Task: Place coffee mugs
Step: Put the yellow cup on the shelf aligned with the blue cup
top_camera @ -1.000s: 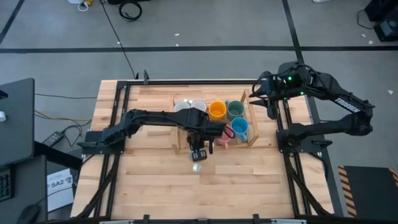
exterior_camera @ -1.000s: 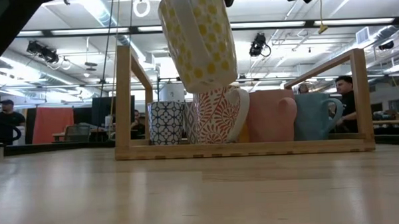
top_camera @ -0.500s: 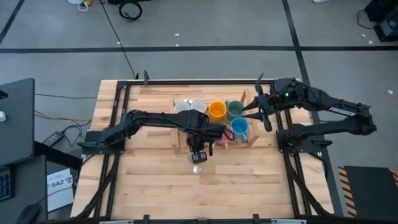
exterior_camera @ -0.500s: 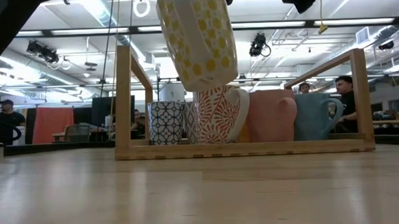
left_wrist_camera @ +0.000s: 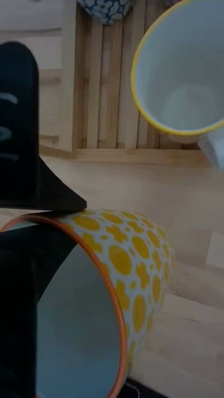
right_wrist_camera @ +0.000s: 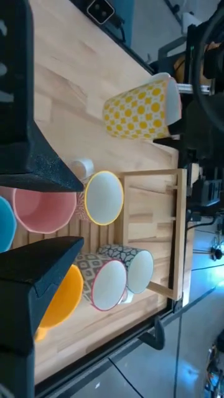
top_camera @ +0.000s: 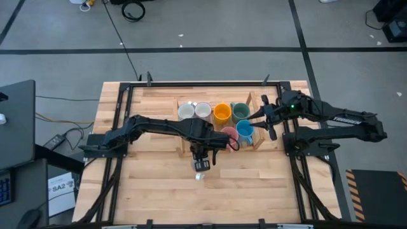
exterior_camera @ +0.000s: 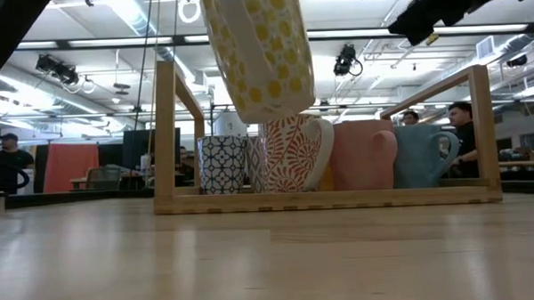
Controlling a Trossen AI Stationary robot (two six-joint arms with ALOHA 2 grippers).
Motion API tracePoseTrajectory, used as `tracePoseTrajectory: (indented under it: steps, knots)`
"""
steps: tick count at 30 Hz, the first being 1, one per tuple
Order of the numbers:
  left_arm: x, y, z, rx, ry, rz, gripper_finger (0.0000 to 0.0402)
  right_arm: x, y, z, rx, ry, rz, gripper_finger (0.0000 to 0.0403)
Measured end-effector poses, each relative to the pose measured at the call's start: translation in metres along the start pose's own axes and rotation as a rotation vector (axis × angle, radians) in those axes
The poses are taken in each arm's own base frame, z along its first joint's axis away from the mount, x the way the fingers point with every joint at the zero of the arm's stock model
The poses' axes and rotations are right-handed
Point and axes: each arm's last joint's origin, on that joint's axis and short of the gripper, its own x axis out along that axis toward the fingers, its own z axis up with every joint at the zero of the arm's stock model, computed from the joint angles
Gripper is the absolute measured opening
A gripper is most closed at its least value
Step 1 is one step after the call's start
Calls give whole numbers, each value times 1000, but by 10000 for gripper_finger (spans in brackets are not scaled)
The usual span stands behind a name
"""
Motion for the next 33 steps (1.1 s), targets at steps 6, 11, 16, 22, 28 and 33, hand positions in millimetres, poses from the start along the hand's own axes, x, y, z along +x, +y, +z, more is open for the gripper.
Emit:
tracePoseTrajectory:
  steps: [6, 11, 16, 22, 28, 33]
  knots:
    - [0, 0, 0, -51, -5, 14, 29, 3, 1, -10, -5, -19, -3, 131]
    - [11, 0, 1, -54, 26, 18, 29, 4, 1, -11, 13, -19, -3, 131]
    - [35, 4, -4, -54, 126, 52, 29, 3, 1, -10, 17, -27, -4, 131]
    - [41, 15, -3, -6, 143, 93, 29, 3, 1, -10, 16, -28, -5, 131]
    - [38, 38, 4, -12, 135, 107, 29, 4, 1, -10, 17, -27, -5, 131]
    - [37, 54, 8, -35, 133, 107, 29, 4, 1, -10, 17, -27, -4, 131]
